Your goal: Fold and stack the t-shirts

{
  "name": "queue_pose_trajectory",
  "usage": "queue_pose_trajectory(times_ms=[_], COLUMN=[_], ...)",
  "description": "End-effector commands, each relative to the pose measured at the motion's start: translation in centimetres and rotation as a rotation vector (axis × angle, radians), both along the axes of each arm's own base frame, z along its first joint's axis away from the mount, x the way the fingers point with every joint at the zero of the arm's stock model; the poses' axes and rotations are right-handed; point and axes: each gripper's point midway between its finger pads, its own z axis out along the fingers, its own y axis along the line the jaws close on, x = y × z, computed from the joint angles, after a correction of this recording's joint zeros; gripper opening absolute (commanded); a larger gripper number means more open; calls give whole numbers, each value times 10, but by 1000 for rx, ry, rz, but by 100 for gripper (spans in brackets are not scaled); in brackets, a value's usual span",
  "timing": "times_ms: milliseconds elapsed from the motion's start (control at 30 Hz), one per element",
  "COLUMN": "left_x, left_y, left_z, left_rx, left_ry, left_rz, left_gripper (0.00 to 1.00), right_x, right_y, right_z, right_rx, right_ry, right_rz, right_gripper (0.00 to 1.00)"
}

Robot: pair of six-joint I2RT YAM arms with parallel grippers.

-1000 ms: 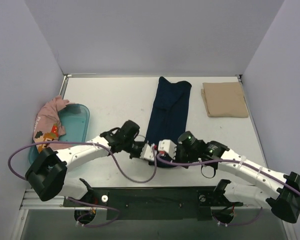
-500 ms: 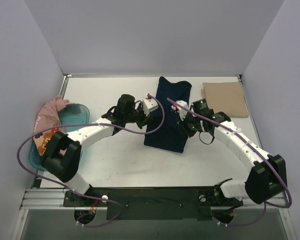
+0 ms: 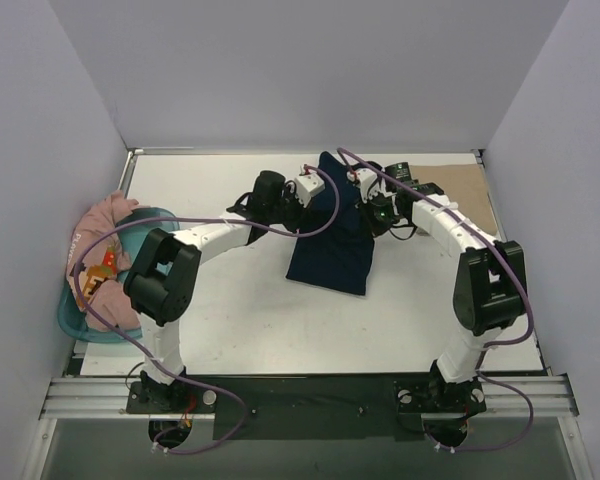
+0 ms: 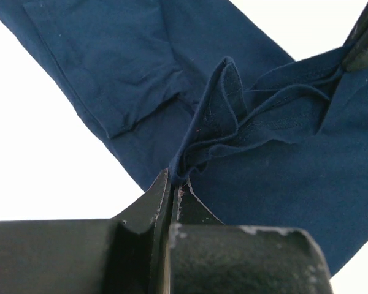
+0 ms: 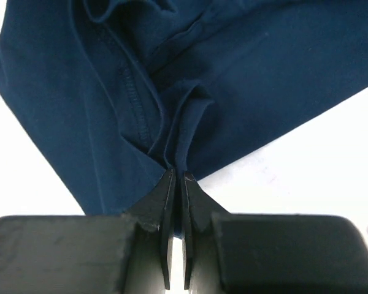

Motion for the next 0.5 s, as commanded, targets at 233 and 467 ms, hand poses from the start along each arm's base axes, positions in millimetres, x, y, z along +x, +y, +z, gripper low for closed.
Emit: queue_pose_trajectory(times_ms=[233, 467], left_x=[36, 30], left_y=[9, 4], left_z=[-4, -10], left_rx=[-17, -22], left_ry=[-44, -122], left_rz=[81, -2], left_gripper=[0, 1], right_x=[38, 54], right_y=[-8, -25], right_z=[-14, -27], right_rx=[12, 9], right_ry=[38, 64], right_rz=[-71, -177], right_gripper=[0, 6])
